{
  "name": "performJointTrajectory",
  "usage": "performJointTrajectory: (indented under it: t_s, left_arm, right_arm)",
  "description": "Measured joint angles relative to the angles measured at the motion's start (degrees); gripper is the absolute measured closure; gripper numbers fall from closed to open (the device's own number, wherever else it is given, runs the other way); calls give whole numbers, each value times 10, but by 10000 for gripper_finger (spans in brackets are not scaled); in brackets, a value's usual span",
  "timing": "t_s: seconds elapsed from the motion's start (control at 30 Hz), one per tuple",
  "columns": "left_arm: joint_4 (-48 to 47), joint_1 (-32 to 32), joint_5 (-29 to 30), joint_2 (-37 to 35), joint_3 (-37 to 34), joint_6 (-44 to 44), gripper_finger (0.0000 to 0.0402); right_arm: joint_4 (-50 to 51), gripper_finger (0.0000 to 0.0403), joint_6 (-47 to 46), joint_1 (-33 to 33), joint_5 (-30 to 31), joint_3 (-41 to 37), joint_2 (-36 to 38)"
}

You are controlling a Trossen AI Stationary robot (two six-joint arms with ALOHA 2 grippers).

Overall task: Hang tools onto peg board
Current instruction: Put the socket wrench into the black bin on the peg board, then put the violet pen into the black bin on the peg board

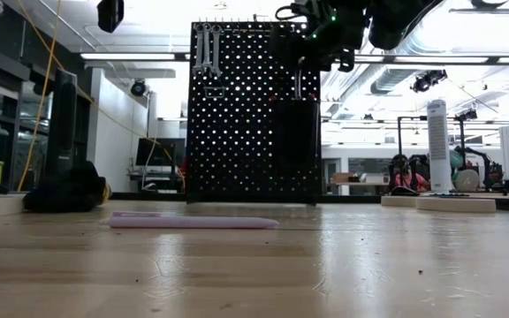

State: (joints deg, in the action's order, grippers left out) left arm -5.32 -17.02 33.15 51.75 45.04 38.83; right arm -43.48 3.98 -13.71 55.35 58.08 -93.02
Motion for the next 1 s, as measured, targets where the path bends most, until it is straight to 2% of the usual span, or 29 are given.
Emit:
performJointTrajectory:
  t_s: [0.23,0.33,0.63,0.87,1.0]
  left_arm:
    - [-22,0,-14,0,0,1,402]
    - [-31,0,-14,0,0,1,402]
    - [-56,0,-30,-6,0,-4,402]
    - [-165,0,-46,-29,1,41,402]
    - [-204,0,-46,-28,1,61,402]
  right_arm:
    - [-7,215,57,26,3,0,6]
    - [-5,211,86,40,23,0,12]
    - [-25,210,194,96,167,0,21]
    - [-20,210,207,175,171,0,72]
    - [26,210,151,227,150,0,110]
